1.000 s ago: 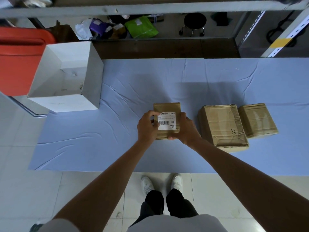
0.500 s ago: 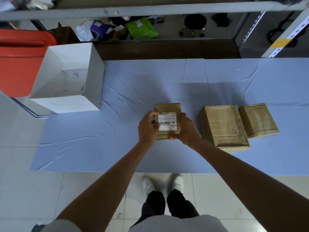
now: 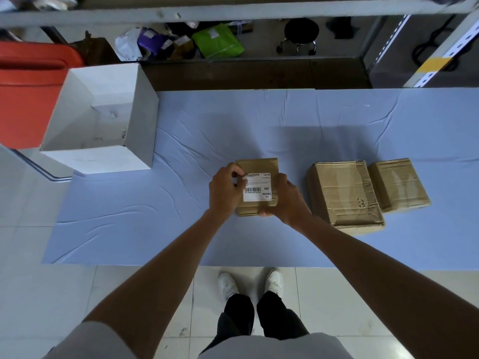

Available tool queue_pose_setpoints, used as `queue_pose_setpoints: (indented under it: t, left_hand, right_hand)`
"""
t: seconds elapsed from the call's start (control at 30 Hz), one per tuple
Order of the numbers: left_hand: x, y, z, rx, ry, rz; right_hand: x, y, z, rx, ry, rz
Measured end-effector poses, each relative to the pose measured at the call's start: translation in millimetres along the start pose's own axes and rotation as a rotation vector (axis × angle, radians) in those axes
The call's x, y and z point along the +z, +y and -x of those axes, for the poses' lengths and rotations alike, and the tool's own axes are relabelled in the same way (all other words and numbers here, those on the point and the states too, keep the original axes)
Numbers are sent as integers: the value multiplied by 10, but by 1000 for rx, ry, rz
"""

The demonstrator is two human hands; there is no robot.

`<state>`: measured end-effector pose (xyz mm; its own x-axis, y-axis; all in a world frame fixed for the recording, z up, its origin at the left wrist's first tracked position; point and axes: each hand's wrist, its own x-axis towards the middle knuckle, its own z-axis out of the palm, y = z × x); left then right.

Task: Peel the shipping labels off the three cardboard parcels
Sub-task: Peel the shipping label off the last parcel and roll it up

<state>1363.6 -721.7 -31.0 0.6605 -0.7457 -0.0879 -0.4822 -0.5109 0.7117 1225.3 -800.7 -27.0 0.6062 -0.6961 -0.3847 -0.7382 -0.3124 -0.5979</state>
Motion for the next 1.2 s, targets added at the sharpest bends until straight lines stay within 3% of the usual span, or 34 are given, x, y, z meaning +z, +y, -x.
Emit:
queue_pose_setpoints:
  t: [0.6,1.2]
  left_hand:
    - [67,17,-74,-123,-15,-84]
    - [7,33,-106,-215,-86,-5]
  right_hand:
    - [3,8,-24,-15,-5,31]
    - [38,-23,-53,35,11,72]
